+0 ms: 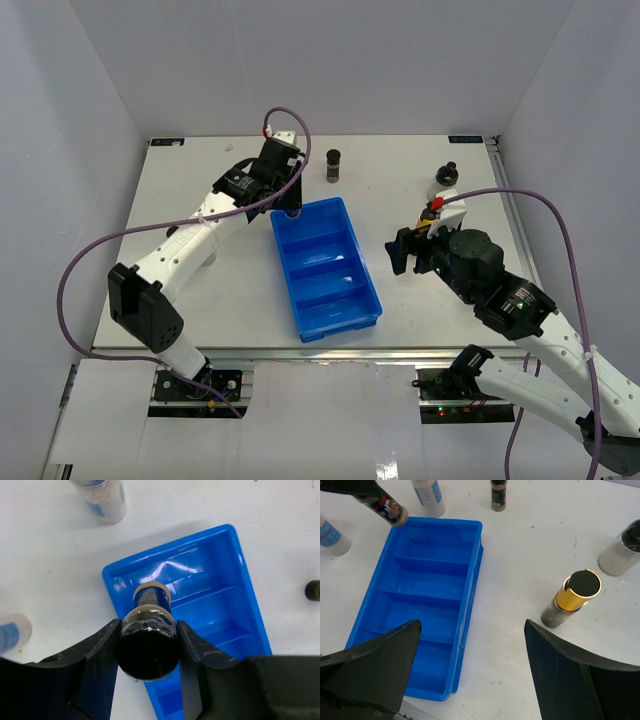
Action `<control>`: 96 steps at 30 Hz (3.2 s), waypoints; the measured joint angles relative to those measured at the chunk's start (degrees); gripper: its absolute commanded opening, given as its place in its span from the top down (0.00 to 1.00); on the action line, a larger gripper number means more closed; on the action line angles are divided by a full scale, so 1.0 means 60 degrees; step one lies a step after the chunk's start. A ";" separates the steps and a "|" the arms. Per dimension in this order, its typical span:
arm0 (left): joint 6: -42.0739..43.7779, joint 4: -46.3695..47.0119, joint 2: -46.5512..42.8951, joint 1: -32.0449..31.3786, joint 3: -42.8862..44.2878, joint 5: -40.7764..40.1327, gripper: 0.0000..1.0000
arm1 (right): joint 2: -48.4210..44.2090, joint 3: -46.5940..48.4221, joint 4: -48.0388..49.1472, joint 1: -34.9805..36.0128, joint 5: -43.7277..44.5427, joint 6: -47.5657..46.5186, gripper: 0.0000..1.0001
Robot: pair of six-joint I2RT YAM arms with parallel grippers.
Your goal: Organize the condiment bottles
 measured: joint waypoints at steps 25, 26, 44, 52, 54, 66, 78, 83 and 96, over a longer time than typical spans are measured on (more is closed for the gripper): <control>0.1632 0.2357 0.3351 -0.0352 0.0784 0.1589 0.99 | 0.0070 -0.0350 0.1155 0.0000 0.0490 -0.0171 0.10; 0.1630 0.2417 0.3392 -0.0352 0.0783 0.1633 0.96 | 0.0073 -0.0350 0.1183 0.0000 0.0485 -0.0171 0.10; 0.1547 0.2185 0.4940 -0.0505 0.1880 0.1698 0.30 | -0.0578 -0.0356 0.1324 0.0000 0.0622 -0.0361 0.10; 0.1519 0.1760 0.5176 -0.0614 0.1996 0.1583 0.21 | -0.0514 -0.0357 0.1419 0.0000 0.0665 -0.0574 0.10; 0.1515 0.1627 0.5176 -0.0615 0.2071 0.1490 0.20 | -0.0477 -0.0357 0.1455 0.0000 0.0670 -0.0636 0.10; 0.1305 0.0983 0.4766 -0.0619 0.2917 0.0882 0.13 | -0.0252 -0.0357 0.1497 0.0000 0.0647 -0.0695 0.10; 0.0265 0.0326 0.1884 0.0064 0.2597 -0.0801 0.14 | -0.0270 -0.0353 0.1387 0.0000 0.0349 -0.0490 0.10; -0.0708 0.0007 0.0392 0.3000 0.1189 -0.0482 0.17 | -0.0518 -0.0354 0.1115 0.0000 0.0266 -0.0394 0.10; -0.1847 -0.0125 -0.1999 0.9136 -0.2251 0.1466 0.24 | -0.1435 -0.0574 0.0809 0.0000 0.0432 -0.0491 0.10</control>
